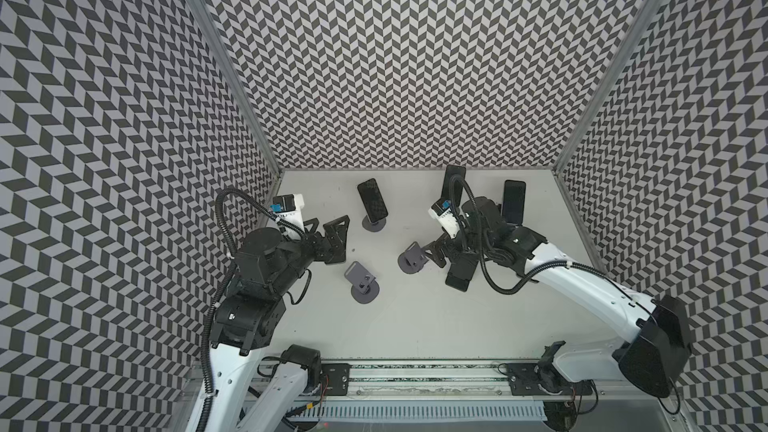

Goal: Remove the phone from the phone stand

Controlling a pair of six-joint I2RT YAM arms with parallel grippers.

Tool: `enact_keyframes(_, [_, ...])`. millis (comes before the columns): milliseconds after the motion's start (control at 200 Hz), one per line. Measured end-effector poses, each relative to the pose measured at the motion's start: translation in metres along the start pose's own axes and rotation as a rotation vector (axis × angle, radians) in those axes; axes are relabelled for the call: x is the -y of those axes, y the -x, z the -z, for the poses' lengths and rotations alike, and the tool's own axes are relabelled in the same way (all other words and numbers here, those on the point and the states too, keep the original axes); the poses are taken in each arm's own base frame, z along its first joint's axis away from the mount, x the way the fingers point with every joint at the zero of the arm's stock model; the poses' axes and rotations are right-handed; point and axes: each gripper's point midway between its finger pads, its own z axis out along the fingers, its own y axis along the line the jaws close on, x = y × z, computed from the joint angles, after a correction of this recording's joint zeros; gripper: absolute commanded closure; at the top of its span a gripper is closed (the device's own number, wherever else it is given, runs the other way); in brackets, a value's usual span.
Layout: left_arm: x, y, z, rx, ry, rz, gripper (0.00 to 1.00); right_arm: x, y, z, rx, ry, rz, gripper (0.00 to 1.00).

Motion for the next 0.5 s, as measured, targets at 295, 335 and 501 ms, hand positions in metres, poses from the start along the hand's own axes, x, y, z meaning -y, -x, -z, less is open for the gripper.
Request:
enact_keyframes(295, [-0.006,-0.025,-0.012,-0.108,0.004,0.013,0.08,0.004,-0.012,-0.032,-0.050,0.021,-0.026,0.02])
enact_keyframes(335, [-0.007,-0.029,-0.014,-0.122,0.006,0.016,0.08,0.004,-0.014,-0.034,-0.058,0.021,-0.028,0.02])
enact_keyframes(501, [-0.013,-0.044,-0.022,-0.178,0.012,0.006,0.08,0.006,-0.014,-0.041,-0.068,0.020,-0.030,0.03])
